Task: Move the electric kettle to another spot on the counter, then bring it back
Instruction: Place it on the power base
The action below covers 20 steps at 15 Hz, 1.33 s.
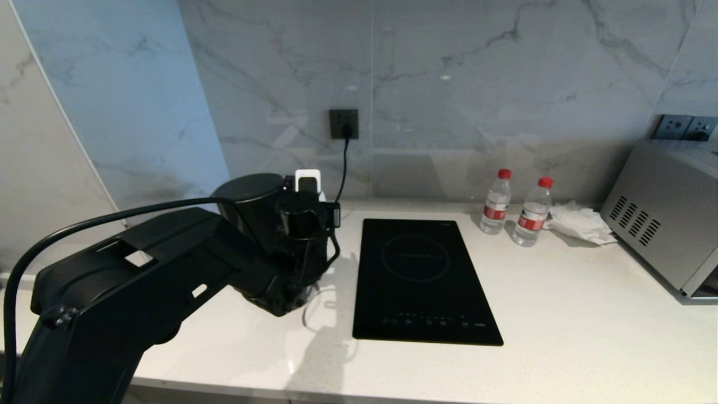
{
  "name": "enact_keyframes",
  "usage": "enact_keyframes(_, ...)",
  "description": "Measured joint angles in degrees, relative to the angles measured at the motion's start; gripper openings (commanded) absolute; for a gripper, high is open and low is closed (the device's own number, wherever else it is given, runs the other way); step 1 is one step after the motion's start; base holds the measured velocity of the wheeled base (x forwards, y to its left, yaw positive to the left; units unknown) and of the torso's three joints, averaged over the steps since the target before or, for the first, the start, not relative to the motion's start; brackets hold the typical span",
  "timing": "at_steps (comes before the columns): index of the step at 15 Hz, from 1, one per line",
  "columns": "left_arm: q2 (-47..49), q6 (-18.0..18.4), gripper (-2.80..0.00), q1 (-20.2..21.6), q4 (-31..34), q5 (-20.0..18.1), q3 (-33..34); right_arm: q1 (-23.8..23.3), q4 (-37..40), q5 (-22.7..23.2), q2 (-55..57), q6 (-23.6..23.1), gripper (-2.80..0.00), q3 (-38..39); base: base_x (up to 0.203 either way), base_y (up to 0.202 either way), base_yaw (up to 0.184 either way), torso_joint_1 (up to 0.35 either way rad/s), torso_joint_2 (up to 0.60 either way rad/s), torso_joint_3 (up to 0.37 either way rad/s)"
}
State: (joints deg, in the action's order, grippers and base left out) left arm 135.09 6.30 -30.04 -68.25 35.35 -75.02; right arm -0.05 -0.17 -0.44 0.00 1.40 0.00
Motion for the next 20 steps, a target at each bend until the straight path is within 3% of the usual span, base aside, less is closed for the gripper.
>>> enact_keyframes(7,4.67,3.10,-2.80,-2.73,2.91,3.04,-8.63,-0.02,0.02,0.00,0.00,0.00,-2.80,0.00,0.000,0.000,0.000,0.000,0.00,0.000)
enact_keyframes(13,5.43,3.40,-2.80,-2.86,2.08,2.68,-9.11,0.05,0.03,-0.01,0.00,-0.02,-2.80,0.00,0.009,0.000,0.000,0.000,0.00,0.001)
enact_keyframes(20,5.76,3.70,-2.80,-2.75,1.12,2.85,-8.82,0.05,0.03,0.00,0.00,-0.02,-2.80,0.00,0.150,0.000,0.001,0.004,0.00,0.002)
